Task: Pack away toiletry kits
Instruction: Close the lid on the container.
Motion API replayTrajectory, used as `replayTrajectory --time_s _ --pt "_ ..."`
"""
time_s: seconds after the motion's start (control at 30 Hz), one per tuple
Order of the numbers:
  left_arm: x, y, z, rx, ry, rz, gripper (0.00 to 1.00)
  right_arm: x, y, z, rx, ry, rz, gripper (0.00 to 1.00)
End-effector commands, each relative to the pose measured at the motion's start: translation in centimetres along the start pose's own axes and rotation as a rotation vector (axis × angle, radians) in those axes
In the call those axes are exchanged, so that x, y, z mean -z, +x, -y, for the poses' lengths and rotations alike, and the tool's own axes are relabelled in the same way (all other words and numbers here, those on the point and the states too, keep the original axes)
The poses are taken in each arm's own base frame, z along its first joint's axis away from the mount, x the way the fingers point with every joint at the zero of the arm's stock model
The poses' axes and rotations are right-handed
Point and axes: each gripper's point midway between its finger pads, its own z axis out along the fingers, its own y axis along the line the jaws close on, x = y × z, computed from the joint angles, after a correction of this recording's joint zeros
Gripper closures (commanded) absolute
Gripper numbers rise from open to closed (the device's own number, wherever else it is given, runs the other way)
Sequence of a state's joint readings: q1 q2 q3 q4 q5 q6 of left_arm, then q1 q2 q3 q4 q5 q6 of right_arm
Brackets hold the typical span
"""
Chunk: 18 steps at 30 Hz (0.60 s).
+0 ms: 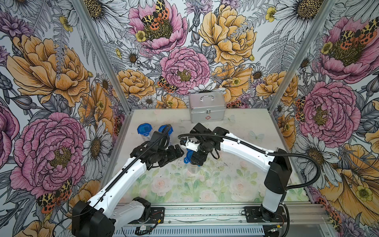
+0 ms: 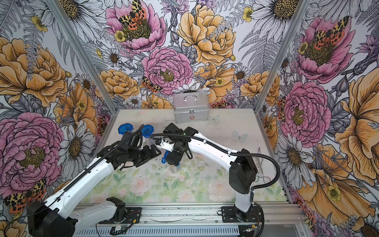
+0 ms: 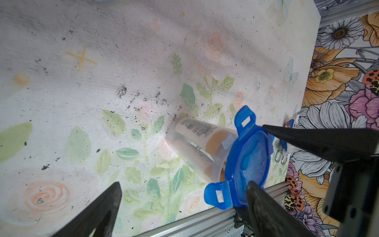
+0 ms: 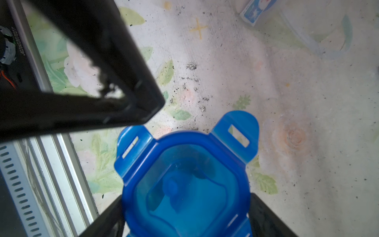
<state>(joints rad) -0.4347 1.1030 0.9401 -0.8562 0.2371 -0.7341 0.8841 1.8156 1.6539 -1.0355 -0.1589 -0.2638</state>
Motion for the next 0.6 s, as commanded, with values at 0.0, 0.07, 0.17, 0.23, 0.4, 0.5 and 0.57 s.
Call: replayTrajectory --time_s 0.0,0.07,0.17,0.23,0.4,0.5,0.57 --pt "0.0 -0.4 0.9 -0.014 0.034 0.015 0.07 1.4 -0.5 -0.5 0.017 -0.006 0.052 0.34" --pt "-0.3 -0.3 1.1 -0.006 0.055 0.007 0.08 1.2 -0.2 -0.6 0.019 -0.009 0.043 0.34" --pt "-0.8 -0.2 1.6 0.014 0.091 -0.001 0.09 1.2 -0.2 -0.7 0.021 -0.013 0.043 0.34" --pt "-1.1 -0.1 1.9 0.025 0.110 -0.008 0.09 1.0 -0.2 -0.7 0.021 -0.013 0.042 0.34" --pt "-1.5 0.1 2.0 0.037 0.122 -0.020 0.10 0.4 -0.6 -0.7 0.019 -0.016 0.043 0.34" --pt "-1.6 0.3 1.8 0.042 0.120 -0.023 0.10 0.1 -0.7 -0.8 0.025 -0.016 0.041 0.34" --pt "-1.6 0.4 1.7 0.049 0.119 -0.024 0.10 -0.2 -0.6 -0.9 0.029 -0.017 0.036 0.34"
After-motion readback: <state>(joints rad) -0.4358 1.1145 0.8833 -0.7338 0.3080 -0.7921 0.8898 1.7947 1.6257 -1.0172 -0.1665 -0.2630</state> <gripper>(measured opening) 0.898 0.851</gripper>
